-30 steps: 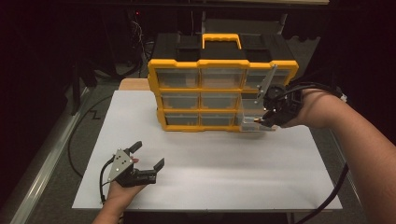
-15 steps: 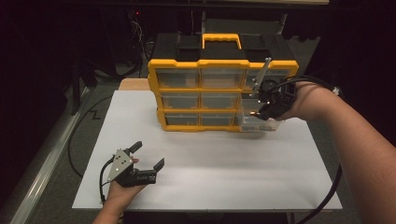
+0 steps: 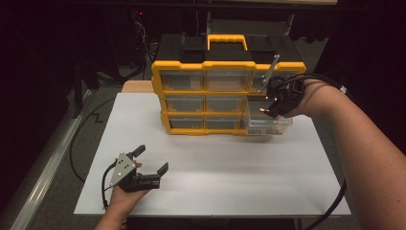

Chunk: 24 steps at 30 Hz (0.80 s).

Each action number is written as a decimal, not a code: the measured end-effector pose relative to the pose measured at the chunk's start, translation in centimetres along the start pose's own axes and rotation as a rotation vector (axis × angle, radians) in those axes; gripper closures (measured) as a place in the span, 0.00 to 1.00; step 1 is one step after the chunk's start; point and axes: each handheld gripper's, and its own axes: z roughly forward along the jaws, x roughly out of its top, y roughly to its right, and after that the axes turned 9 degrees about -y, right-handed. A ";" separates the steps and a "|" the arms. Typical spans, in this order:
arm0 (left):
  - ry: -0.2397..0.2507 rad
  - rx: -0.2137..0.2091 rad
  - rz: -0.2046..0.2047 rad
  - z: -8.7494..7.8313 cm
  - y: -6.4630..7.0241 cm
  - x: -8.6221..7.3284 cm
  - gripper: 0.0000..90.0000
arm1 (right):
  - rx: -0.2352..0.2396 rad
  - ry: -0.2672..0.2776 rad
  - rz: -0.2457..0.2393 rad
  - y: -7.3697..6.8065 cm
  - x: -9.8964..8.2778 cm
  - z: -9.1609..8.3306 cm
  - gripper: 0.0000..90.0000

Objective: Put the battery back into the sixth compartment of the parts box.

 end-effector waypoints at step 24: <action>-0.001 0.000 0.003 0.0 0.0 0.0 0.00 | -0.001 0.047 0.017 -0.5 -0.1 -0.6 0.63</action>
